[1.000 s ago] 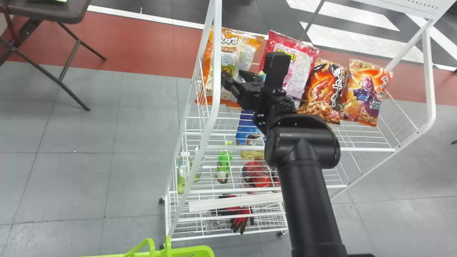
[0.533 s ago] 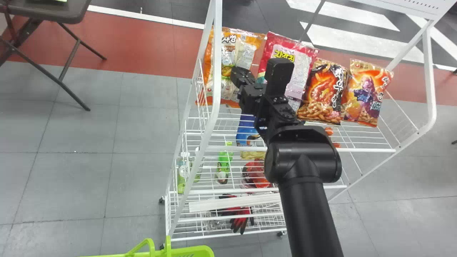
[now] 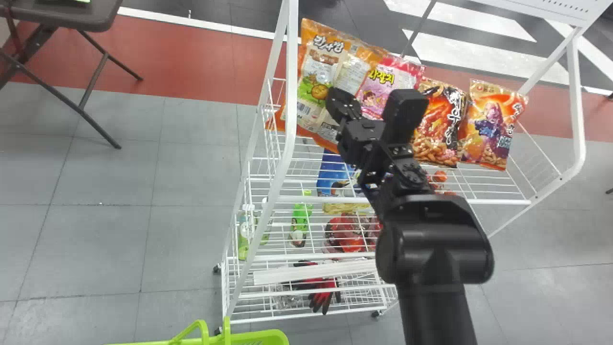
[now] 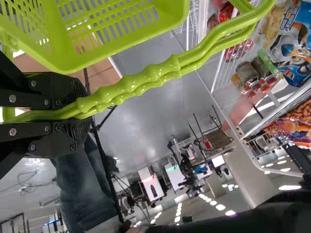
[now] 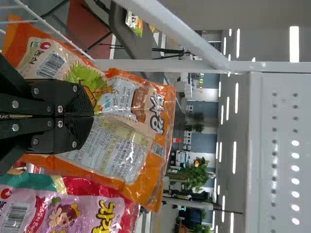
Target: Hold basket handle with left hand then pick Gamjakkang with right hand and place into basket
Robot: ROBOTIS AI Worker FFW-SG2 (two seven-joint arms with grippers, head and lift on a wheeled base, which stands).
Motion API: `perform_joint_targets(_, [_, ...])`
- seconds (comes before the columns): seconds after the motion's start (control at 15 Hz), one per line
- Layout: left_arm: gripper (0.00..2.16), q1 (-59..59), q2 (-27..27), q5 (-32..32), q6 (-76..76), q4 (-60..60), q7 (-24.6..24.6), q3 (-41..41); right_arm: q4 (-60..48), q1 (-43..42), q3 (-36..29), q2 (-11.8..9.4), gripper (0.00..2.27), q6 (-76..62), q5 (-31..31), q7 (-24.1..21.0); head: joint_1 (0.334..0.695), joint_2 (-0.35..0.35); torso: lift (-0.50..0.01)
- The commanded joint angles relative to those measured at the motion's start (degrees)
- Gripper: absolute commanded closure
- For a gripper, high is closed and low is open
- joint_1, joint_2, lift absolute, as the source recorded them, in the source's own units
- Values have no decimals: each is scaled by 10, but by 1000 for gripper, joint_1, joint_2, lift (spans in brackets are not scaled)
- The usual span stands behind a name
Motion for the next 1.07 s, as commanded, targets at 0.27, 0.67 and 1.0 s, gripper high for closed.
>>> perform_joint_targets(0.27, [2145,-3,1,2,-5,4,-6,1,-188,166,-58,-6,2246,5,-55,0,695,-350,-18])
perform_joint_targets(0.67, [2145,-4,4,10,-14,10,-8,1,-281,306,-138,-4,2246,40,-128,25,695,-350,-18])
perform_joint_targets(1.0, [2145,-3,2,10,-12,11,-8,1,-297,358,-222,2,2246,207,-193,114,695,-350,-18])
